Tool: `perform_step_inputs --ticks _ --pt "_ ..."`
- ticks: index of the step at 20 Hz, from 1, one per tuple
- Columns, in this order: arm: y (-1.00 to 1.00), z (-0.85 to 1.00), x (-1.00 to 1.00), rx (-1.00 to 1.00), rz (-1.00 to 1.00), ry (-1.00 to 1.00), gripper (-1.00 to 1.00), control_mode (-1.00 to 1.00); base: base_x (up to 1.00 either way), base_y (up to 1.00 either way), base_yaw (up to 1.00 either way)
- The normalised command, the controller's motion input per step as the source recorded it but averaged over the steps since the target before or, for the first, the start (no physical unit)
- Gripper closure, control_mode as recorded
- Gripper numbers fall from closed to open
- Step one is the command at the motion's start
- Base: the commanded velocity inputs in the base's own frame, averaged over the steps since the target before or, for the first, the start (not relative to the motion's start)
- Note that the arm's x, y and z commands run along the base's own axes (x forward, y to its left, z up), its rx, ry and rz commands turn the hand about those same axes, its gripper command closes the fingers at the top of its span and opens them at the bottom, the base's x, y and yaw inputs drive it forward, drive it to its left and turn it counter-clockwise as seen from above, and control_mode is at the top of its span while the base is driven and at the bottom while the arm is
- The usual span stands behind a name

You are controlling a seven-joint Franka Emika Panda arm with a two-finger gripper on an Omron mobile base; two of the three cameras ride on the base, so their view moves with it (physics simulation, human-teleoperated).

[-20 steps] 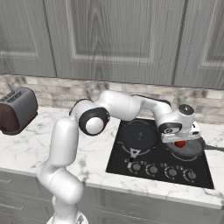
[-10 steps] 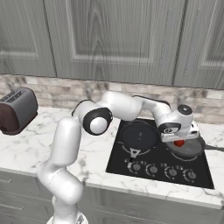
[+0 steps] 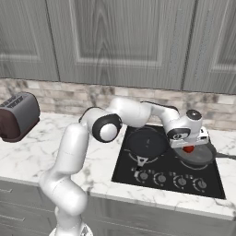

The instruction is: Place both pans onto different burners. Then place the bell pepper and the shrimp on different pans.

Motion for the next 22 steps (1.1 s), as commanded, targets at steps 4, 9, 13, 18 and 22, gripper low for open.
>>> perform_step_inputs --ticks 4,9,13,18,22 --pt "-0.02 -0.01 0.17 0.0 0.0 0.0 1.0 -1.0 0.0 0.0 0.0" --pt "0.0 0.0 0.12 0.0 0.0 0.0 -1.0 -1.0 0.0 0.0 0.0" --pt "0.0 0.0 0.09 0.0 0.0 0.0 -1.0 -1.0 0.0 0.0 0.0" --pt "0.0 0.0 0.01 0.0 0.0 0.0 -1.0 -1.0 0.0 0.0 0.0" --pt "0.0 0.0 0.0 0.0 0.0 0.0 -1.0 -1.0 0.0 0.0 0.0"
